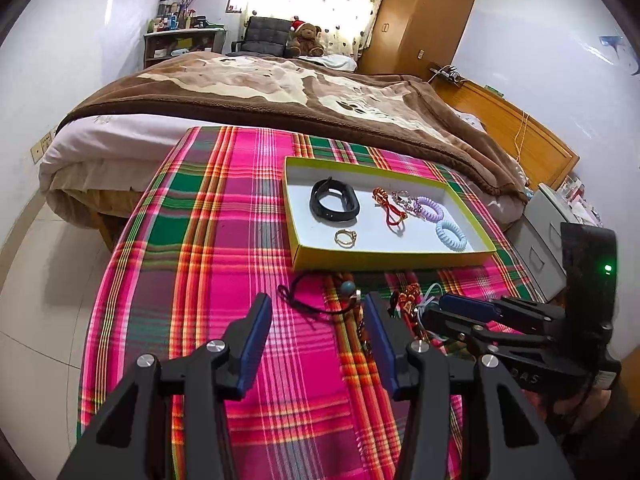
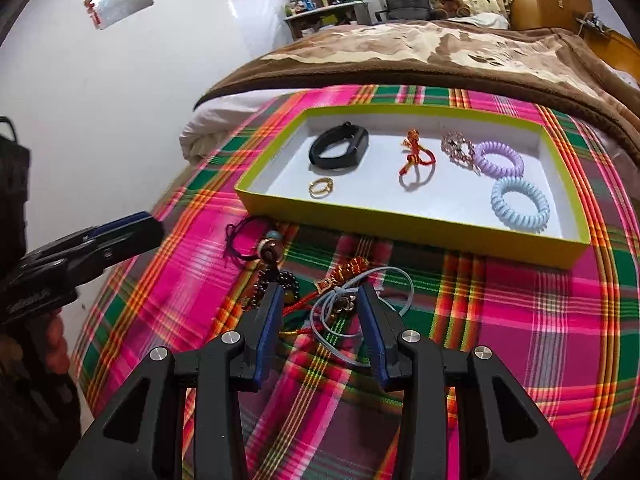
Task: Organize jewelry
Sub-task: 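Move the right gripper to the grey cord hair tie while the left gripper approaches the beaded bracelet, then grasp the grey cord hair tie with the right gripper while the left gripper grasps the dark beaded bracelet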
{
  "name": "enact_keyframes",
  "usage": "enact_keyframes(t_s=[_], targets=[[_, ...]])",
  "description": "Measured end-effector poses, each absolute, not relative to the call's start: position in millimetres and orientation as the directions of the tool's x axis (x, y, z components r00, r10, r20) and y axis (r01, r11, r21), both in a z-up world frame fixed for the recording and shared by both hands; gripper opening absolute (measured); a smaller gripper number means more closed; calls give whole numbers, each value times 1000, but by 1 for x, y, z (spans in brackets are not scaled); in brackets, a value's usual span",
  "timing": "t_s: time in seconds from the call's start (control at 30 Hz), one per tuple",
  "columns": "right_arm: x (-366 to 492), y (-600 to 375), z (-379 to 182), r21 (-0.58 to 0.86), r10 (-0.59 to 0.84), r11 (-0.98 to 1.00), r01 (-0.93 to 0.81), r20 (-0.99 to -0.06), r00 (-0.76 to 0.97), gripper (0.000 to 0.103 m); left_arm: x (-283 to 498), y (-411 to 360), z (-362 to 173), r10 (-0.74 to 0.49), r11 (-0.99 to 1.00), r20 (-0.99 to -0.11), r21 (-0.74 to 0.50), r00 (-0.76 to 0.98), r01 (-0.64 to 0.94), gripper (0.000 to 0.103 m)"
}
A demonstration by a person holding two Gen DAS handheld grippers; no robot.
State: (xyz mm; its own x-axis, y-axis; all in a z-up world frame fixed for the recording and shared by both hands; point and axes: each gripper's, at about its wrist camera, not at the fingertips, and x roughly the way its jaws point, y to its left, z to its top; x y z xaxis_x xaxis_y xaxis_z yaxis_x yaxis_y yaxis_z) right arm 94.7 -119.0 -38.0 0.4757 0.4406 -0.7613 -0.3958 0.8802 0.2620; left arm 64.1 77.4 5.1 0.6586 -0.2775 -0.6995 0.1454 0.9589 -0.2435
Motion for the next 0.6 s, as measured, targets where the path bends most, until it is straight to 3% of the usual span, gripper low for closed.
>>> enact_keyframes(t_s=[0.27, 0.53, 0.6], targets=[[94, -112, -46, 221, 397, 897, -383, -782, 481, 37, 60, 79, -1, -285, 957, -705, -249, 649, 149, 49], [92, -109, -52, 158, 339, 915, -370, -798, 498, 5, 59, 78, -7, -305, 950, -708, -268, 637, 158, 49], [90, -112, -50, 153, 335, 918, -366, -794, 507, 5, 60, 76, -9, -311, 948, -709, -274, 632, 160, 49]])
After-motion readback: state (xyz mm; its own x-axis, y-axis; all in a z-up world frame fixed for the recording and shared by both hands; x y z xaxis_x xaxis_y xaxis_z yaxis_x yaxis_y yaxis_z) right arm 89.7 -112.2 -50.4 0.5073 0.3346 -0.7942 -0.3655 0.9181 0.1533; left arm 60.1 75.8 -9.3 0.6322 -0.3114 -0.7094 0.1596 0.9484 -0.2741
